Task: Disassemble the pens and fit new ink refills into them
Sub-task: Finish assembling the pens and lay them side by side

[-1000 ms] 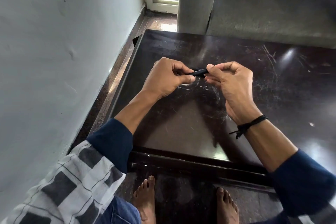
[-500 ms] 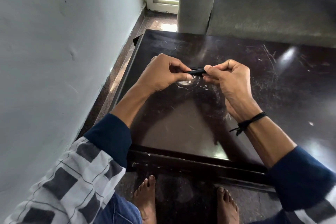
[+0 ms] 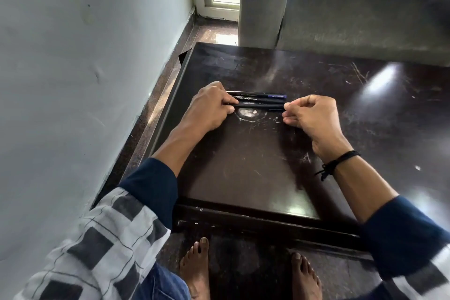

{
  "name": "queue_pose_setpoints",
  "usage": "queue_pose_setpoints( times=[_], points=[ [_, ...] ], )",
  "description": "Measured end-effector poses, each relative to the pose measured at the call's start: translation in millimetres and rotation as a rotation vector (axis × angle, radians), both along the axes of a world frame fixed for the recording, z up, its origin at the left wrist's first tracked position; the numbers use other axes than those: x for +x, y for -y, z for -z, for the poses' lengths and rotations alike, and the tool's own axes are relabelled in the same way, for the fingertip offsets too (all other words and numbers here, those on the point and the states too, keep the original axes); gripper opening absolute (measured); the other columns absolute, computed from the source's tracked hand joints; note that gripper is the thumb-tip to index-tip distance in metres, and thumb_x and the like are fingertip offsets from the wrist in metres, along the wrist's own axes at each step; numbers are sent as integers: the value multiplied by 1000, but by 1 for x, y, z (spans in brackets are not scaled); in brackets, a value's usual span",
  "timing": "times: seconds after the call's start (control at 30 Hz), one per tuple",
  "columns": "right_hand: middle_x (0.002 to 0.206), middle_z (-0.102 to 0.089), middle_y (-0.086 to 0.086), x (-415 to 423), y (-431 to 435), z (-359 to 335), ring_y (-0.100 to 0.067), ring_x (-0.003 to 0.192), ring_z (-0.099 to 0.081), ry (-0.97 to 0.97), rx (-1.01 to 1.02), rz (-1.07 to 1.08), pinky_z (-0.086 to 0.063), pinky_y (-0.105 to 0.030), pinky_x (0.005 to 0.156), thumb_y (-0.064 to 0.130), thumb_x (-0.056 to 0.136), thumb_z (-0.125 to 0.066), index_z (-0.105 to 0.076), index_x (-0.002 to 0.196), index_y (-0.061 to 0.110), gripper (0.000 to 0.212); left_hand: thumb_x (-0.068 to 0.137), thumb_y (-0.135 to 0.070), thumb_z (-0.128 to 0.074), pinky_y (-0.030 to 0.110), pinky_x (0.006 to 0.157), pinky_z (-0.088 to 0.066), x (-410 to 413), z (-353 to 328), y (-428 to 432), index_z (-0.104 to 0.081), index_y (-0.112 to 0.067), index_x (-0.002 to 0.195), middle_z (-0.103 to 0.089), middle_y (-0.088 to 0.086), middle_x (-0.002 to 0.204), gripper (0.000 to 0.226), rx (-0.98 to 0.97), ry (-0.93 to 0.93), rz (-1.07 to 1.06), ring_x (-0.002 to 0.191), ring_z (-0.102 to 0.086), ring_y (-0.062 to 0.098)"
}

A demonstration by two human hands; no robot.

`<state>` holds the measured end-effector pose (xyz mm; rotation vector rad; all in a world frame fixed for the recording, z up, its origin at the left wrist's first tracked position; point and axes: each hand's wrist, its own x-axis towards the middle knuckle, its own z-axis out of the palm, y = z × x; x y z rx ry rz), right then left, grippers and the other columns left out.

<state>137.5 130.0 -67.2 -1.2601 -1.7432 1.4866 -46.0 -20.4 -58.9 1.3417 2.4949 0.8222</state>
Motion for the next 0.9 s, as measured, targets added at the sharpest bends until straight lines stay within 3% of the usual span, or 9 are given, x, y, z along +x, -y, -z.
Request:
queue_pose_setpoints(
  times=[0.17, 0.37, 0.47, 0.63, 0.7, 0.83, 0.9],
  points=[
    [69, -76, -5, 1, -4, 2, -15, 66, -74, 49, 20, -55, -64, -39, 80, 12, 86, -79, -74, 74, 13, 13, 90, -16, -74, 24, 83, -42, 6, 2, -1, -75, -20, 116, -58, -7, 102, 26, 45, 10, -68, 88, -59, 11],
    [73, -77, -4, 1, -4, -1, -17, 69, -73, 114, 64, -115, -64, -46, 85, 17, 84, -82, -76, 77, 14, 10, 86, -14, -77, 25, 81, -46, 11, 1, -1, -72, -20, 90, -58, -7, 98, 9, 112, -29, -144, 81, -63, 9],
    [71, -75, 0, 2, -4, -4, -14, 68, -70, 160, 112, -186, -64, -47, 84, 19, 85, -82, -77, 77, 18, 9, 87, -12, -76, 20, 77, -42, 13, 2, 0, -70, -19, 86, -60, -7, 95, 9, 108, -66, -157, 80, -63, 8],
    [85, -76, 3, 2, 1, -13, -19, 85, -73, 309, 281, -322, -61, -42, 89, 26, 90, -76, -78, 89, 30, 4, 92, -11, -70, 22, 78, -42, 14, 2, 1, -70, -18, 92, -64, -6, 97, 7, 98, -107, -198, 82, -61, 9],
    [79, -74, 6, 4, 1, -21, -17, 82, -71, 334, 364, -354, -59, -37, 85, 25, 91, -73, -76, 83, 32, 11, 93, -14, -69, 22, 76, -42, 15, 2, 1, -70, -19, 94, -65, -6, 98, 6, 103, -120, -216, 81, -60, 8],
    [73, -71, 11, 20, -14, -48, -15, 75, -69, 387, 536, -267, -57, -34, 77, 23, 82, -78, -71, 72, 32, 15, 93, -19, -68, 20, 71, -38, 19, -3, -1, -69, -24, 95, -67, -10, 96, 6, 133, -123, -237, 78, -61, 6],
    [74, -71, 12, 34, -25, -55, -18, 78, -70, 503, 597, -212, -56, -34, 78, 27, 77, -80, -69, 73, 30, 12, 92, -20, -68, 13, 65, -34, 21, -5, -3, -68, -27, 93, -67, -13, 94, 7, 149, -110, -227, 76, -62, 6]
  ],
)
